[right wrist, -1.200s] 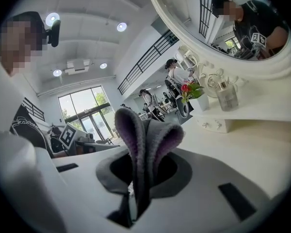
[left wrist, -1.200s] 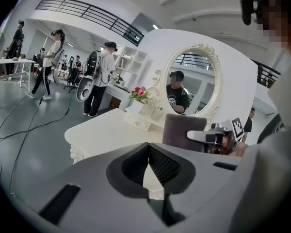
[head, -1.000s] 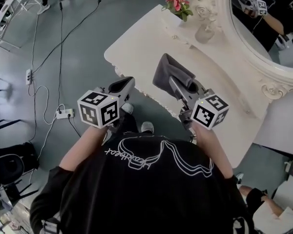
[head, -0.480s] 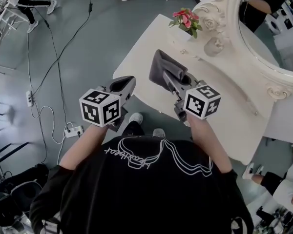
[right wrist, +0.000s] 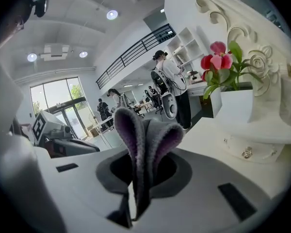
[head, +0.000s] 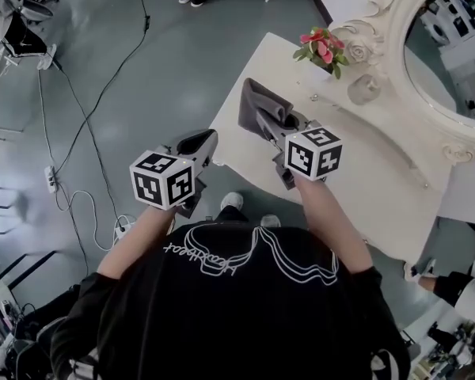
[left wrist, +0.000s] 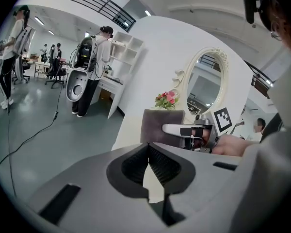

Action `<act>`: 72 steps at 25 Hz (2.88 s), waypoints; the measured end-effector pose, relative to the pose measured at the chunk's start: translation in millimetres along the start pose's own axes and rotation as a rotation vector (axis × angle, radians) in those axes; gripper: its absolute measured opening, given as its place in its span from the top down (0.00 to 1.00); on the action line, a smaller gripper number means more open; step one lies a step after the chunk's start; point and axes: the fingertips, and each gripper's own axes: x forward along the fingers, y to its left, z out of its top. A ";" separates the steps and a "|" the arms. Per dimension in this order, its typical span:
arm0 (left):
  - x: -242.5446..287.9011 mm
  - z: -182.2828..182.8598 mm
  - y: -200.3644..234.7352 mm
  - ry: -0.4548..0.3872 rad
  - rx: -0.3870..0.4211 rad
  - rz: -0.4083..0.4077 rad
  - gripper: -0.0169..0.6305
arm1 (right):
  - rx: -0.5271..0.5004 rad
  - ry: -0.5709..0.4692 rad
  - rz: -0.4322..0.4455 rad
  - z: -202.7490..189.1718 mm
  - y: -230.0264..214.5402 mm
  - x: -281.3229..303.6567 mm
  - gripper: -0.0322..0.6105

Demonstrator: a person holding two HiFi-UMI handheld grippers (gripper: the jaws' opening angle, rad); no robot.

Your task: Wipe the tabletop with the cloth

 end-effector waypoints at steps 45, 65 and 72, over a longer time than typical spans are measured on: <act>20.5 -10.5 60.2 0.077 -0.055 -0.036 0.97 | -0.204 0.289 -0.391 -68.5 -90.0 77.1 0.86; 46.0 -21.9 18.5 0.128 -0.018 -0.078 0.97 | -0.160 0.284 -0.413 -81.3 -113.6 30.5 0.86; 56.8 -26.8 -12.3 0.132 -0.007 -0.080 0.97 | -0.156 0.279 -0.418 -87.1 -127.6 -0.6 0.86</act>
